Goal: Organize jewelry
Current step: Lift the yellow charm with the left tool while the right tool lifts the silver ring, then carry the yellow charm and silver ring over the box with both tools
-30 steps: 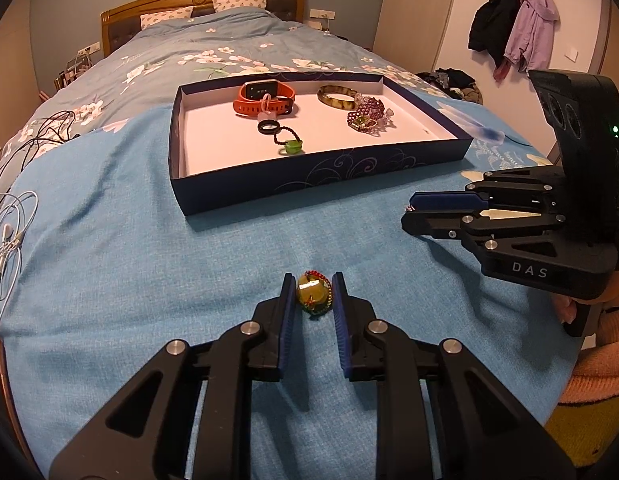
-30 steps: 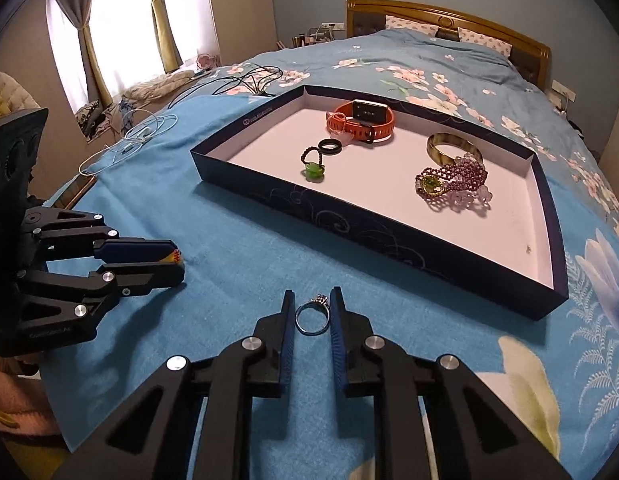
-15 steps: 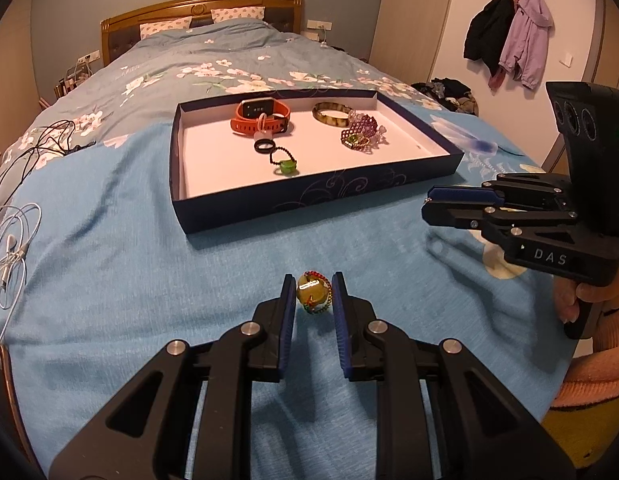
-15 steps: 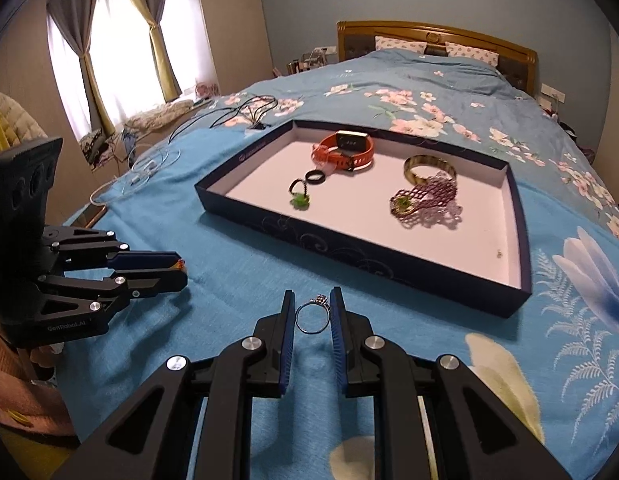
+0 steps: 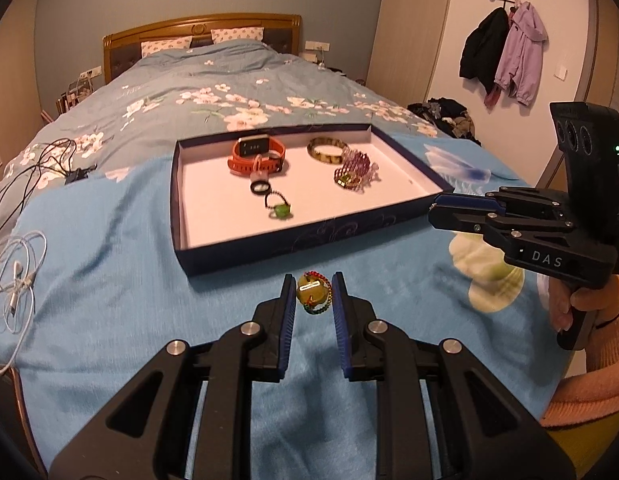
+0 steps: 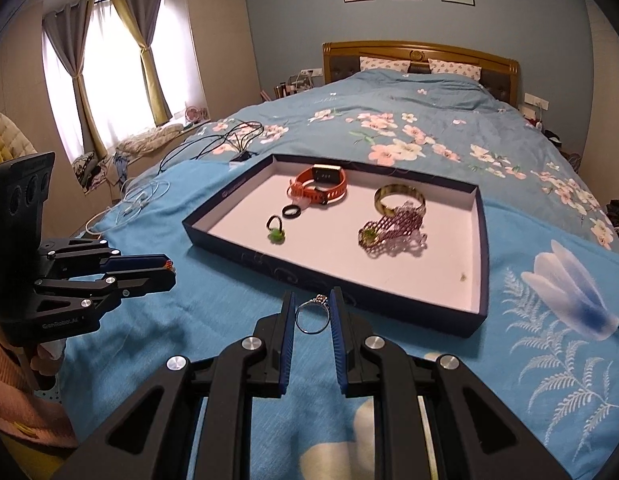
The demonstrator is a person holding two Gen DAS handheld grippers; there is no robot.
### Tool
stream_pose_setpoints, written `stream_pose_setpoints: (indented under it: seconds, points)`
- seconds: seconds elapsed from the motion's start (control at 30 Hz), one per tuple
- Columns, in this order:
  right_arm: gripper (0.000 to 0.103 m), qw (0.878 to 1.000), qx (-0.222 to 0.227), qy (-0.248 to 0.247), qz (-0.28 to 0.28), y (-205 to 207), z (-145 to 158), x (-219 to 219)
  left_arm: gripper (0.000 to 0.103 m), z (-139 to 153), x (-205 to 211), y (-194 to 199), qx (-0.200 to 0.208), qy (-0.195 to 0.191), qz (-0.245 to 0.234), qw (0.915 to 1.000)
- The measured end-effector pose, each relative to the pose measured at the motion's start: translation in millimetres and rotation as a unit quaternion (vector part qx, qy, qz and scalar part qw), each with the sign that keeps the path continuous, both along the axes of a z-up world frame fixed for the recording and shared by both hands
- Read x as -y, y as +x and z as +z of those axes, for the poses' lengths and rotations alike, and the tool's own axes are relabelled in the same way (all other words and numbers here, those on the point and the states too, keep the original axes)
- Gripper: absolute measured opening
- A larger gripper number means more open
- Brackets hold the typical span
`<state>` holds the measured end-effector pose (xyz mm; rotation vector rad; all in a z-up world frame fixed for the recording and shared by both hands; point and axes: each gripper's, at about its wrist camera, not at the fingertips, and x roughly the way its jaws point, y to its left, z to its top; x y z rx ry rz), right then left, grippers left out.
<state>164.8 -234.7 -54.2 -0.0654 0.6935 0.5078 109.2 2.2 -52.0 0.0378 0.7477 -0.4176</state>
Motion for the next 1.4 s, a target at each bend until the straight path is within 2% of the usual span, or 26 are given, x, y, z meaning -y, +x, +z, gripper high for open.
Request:
stream_pose_setpoints:
  seconds: [0.67, 1.4]
  points:
    - [0.016, 1.000, 0.021, 0.004, -0.012, 13.9, 11.5, 7.4, 0.019, 18.0, 11.7, 18.1, 0.032, 0.003, 0.003, 0.9995]
    - [0.016, 1.000, 0.027, -0.001, -0.015, 42.2, 18.1, 9.1, 0.019, 20.6, 18.2, 46.4, 0.034, 0.007, 0.013, 0.9993]
